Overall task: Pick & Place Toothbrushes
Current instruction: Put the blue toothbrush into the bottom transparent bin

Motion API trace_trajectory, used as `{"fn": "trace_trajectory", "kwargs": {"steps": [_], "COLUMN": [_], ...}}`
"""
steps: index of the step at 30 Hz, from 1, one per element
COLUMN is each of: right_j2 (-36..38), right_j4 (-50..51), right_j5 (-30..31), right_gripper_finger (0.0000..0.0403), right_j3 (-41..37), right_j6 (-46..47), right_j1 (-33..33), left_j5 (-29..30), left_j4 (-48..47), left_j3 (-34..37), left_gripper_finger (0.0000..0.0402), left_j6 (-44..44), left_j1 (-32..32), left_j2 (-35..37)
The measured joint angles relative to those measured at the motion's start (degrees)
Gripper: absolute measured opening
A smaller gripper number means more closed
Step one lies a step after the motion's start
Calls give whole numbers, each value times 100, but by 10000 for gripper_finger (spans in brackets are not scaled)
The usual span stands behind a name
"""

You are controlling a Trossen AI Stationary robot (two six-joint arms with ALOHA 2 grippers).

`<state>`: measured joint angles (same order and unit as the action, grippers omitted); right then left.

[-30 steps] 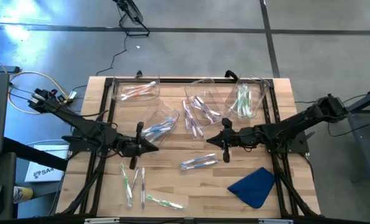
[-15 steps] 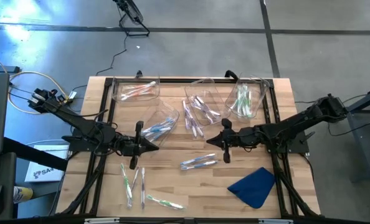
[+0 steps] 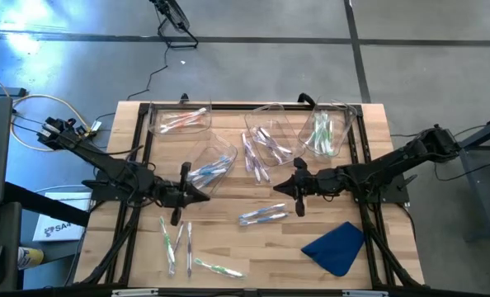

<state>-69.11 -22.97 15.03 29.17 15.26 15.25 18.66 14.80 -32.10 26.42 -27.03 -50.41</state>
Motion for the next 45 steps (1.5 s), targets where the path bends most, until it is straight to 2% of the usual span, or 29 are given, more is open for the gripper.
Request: {"fn": "trace_trajectory", "kwargs": {"steps": [11,22,38,41,45], "right_j2": [-1,-1,-1,-1,-114], "right_j4": [-664,-860,-802,-298,972], "right_j5": [-36,-1106,-921,-559,-163], "right_gripper_finger": [2,2,2,2,2], "right_j3": [0,0,2,136,594], "right_j6": [5,-47,-52,-93,-207], "right_j1": [0,2,10,88,211], "left_j5": [-153,-153,-115,-108,-107], "left_j4": [-169,-172,-172,-167,-166], "left_j3": [0,0,0,0,0], "left_gripper_finger": [0,0,0,0,0], "left_j6": [-189,-238,-59,-57,-55], "left_j1": [0,0,0,0,0], "left_j2": [0,0,0,0,0]}}
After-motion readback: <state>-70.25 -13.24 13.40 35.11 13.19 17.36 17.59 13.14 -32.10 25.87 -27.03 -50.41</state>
